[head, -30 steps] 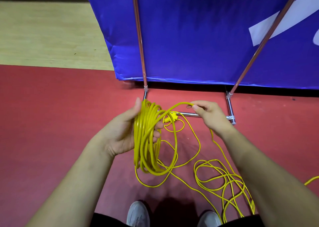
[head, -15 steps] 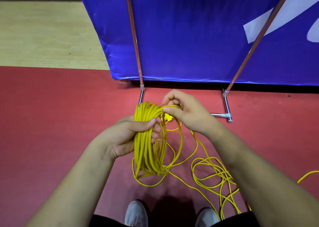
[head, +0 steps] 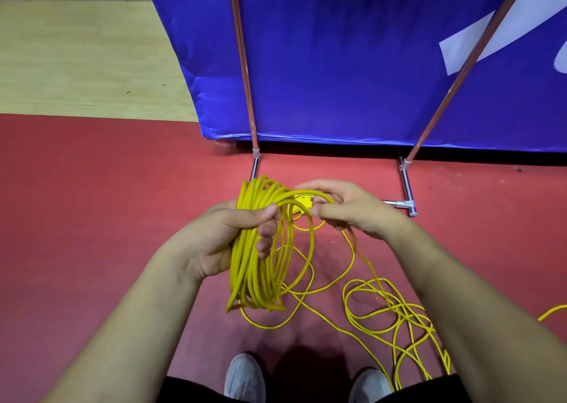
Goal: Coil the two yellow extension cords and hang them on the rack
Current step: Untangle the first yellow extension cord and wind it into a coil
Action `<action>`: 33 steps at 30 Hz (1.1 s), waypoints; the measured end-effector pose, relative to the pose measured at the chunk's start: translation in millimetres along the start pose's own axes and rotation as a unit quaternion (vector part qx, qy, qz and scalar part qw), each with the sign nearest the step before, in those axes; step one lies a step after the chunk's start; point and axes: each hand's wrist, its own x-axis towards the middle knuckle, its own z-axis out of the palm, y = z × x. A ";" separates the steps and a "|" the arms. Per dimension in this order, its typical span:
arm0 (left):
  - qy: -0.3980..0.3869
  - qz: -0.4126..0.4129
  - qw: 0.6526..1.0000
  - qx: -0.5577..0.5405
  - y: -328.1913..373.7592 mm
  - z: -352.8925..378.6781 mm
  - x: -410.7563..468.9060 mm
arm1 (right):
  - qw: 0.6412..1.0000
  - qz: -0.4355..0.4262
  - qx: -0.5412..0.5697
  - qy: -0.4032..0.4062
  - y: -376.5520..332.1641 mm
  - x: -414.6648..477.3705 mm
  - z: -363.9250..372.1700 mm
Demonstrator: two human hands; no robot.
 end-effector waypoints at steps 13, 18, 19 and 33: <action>-0.006 -0.042 0.999 -0.008 5.1 6.6 -1.7 | 0.972 -0.092 -0.157 0.147 1.1 12.0 18.4; -0.003 0.020 0.998 -0.054 4.5 -1.0 1.4 | 0.989 -0.074 -0.037 0.124 14.1 15.1 9.2; 0.009 0.040 0.996 -0.074 7.4 -2.8 2.0 | 0.987 -0.059 -0.069 0.130 20.4 15.5 4.6; 0.143 0.113 0.981 -0.058 20.1 -13.8 -2.1 | 0.952 0.089 -0.188 0.225 66.0 15.6 -7.5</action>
